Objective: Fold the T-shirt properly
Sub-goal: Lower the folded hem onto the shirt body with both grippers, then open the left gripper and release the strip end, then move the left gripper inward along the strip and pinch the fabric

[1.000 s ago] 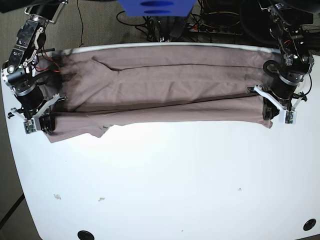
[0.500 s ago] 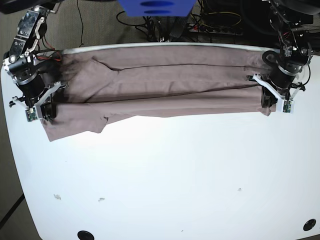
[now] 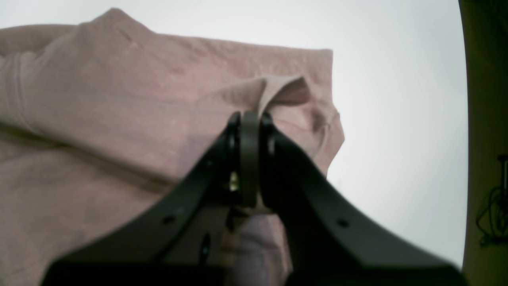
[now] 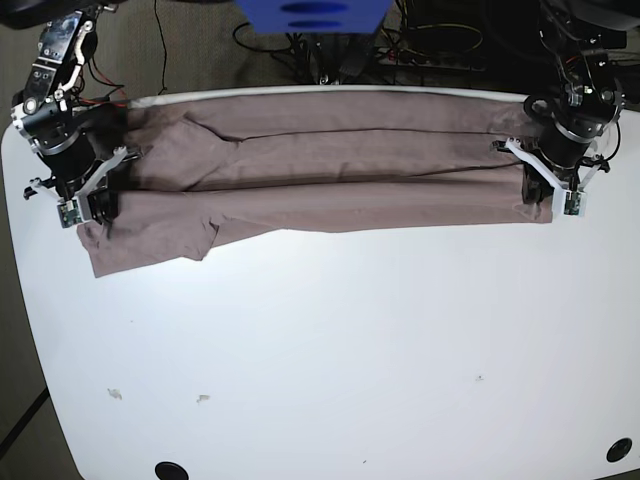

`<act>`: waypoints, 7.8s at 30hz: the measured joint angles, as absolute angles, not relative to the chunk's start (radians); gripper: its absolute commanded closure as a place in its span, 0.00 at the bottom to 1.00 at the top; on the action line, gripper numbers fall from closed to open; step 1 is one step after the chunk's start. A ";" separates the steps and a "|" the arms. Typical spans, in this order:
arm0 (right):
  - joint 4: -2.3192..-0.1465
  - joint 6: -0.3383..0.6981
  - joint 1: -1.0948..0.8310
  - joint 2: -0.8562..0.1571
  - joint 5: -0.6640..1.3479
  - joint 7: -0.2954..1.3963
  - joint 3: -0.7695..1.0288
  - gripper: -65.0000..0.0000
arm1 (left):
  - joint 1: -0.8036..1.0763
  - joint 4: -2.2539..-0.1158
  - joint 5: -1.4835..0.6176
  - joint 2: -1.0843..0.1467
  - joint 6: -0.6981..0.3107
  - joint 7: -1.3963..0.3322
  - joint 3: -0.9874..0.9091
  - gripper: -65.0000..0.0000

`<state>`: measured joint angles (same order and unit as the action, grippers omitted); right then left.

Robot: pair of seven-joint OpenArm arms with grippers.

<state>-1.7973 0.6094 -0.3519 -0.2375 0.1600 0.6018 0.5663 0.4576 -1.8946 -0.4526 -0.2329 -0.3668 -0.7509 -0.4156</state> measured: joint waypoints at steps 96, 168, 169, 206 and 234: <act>-1.758 0.626 -0.423 -0.210 0.141 0.603 0.555 0.81 | 0.440 -1.805 -0.427 -0.264 -0.352 -0.809 -0.474 0.46; -1.716 0.645 -0.374 -0.194 0.126 0.613 0.497 0.79 | 0.371 -1.808 -0.407 -0.219 -0.364 -0.943 -0.485 0.59; -1.713 0.645 -0.371 -0.194 0.126 0.613 0.496 0.79 | 0.371 -1.810 -0.407 -0.220 -0.362 -0.943 -0.485 0.57; -1.696 0.664 -0.355 -0.188 0.120 0.622 0.502 0.79 | 0.402 -1.980 -0.461 -0.188 -0.376 -0.937 -0.450 1.00; -1.690 0.670 -0.352 -0.191 0.122 0.629 0.501 0.79 | 0.433 -1.974 -0.443 -0.070 -0.387 -0.958 -0.303 1.00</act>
<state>-1.6897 0.6704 -0.3515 -0.1913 0.1223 0.6292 0.5011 0.4328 -1.9739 -0.4431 -0.0696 -0.3866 -0.9581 -0.3027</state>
